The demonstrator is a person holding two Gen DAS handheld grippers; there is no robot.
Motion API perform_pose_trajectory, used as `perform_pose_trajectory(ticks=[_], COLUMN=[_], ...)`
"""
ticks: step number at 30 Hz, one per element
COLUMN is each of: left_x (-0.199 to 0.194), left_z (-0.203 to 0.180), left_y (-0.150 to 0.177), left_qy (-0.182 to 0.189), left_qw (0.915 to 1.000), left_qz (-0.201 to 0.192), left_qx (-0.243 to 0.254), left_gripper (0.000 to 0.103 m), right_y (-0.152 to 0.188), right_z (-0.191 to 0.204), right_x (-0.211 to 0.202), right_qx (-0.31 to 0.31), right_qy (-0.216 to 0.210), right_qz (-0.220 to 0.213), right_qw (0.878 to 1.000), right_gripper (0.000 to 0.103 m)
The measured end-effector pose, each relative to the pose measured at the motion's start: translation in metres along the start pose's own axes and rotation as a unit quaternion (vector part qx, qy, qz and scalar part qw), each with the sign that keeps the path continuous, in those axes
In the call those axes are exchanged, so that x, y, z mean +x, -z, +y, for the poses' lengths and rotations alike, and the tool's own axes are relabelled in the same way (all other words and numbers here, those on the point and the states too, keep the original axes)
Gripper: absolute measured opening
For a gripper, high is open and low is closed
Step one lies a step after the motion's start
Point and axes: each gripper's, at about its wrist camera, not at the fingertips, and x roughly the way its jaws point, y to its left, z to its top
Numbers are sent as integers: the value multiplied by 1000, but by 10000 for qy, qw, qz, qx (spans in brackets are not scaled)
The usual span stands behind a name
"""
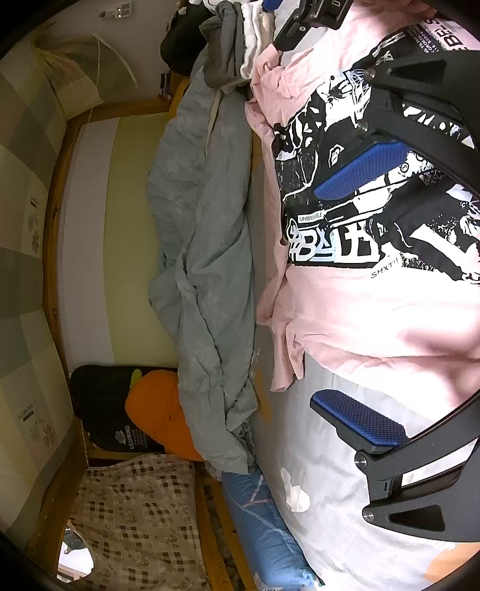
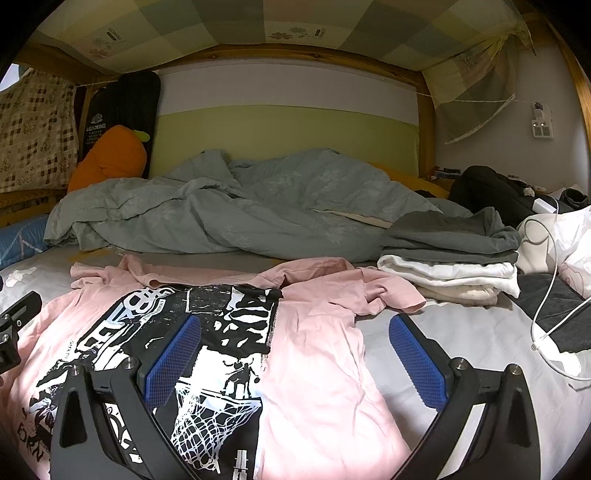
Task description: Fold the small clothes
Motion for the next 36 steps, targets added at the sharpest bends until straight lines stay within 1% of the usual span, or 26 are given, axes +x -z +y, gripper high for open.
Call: perform_pose_trajectory(ticks=[5, 9, 13, 19, 26, 28, 30, 32, 34, 35, 36], left_x=[-2, -4, -7, -6, -6, -6, -14, -30, -50, -61, -73], left_z=[-3, -1, 0, 1, 0, 0, 4, 11, 17, 22, 27], left_y=[0, 0, 1, 2, 2, 1, -3, -9, -17, -20, -22], left_qy=[-18, 88, 17, 0, 79, 114, 71, 57, 35, 37, 22], left_qw=[9999, 9999, 9998, 9999, 9999, 9999, 9999, 9998, 9995, 9993, 9992], left_qz=[-80, -107, -169, -106, -84, -80, -109, -187, -268, -309, -360], left_qx=[68, 49, 45, 65, 99, 81, 48, 51, 173, 199, 165], left_gripper=[103, 103, 103, 103, 103, 103, 103, 103, 103, 103, 103], right_y=[-1, -1, -2, -1, -1, -2, -3, -7, -12, -18, -19], right_z=[-3, -4, -4, 0, 1, 0, -5, -13, -21, -27, -31], right_x=[-4, -3, -2, -1, -1, 0, -1, -9, -22, -35, -43], right_qx=[74, 101, 90, 1, 3, 15, 97, 209, 260, 271, 282], right_qy=[15, -11, -42, -15, -20, -78, -219, -331, -483, -609, -637], right_qz=[-105, -41, -21, -3, 9, 30, 139, 241, 259, 253, 223], right_qw=[9999, 9999, 9999, 10000, 10000, 10000, 9996, 9989, 9982, 9975, 9973], right_gripper=[103, 102, 102, 102, 102, 102, 102, 102, 102, 102, 102])
